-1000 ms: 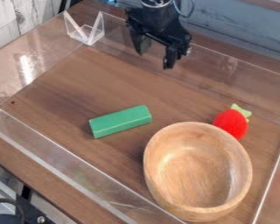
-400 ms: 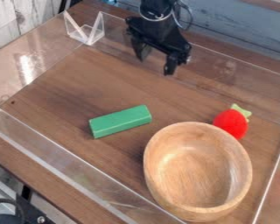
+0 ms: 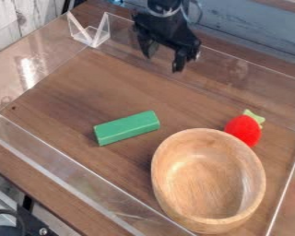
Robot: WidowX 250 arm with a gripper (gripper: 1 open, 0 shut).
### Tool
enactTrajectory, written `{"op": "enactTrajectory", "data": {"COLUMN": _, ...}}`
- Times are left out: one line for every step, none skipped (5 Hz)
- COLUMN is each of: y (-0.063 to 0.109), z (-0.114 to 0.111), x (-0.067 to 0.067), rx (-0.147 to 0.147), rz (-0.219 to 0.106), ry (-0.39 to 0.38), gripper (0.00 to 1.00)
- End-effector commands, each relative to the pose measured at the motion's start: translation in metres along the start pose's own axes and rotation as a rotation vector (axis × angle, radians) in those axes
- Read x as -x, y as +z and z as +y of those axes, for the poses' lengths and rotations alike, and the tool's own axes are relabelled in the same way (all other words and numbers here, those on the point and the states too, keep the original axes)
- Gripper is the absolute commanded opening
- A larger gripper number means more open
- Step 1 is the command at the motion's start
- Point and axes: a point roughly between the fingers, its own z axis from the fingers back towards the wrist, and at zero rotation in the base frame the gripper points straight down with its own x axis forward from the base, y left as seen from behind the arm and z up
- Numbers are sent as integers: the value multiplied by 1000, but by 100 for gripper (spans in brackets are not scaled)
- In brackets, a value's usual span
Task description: Move the red object to the right side of the table
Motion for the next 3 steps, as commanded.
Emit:
{"op": "enactTrajectory", "data": {"y": 13, "z": -7, "x": -19, "rx": -8, "rz": -43, "ry": 46, "gripper": 100}}
{"op": "enactTrajectory", "data": {"y": 14, "z": -15, "x": -9, "rx": -36, "rz": -20, "ry": 108, "gripper": 100}}
{"op": "enactTrajectory", "data": {"y": 15, "z": -22, "x": 3, "rx": -65, "rz": 5, "ry": 159, "gripper": 100}}
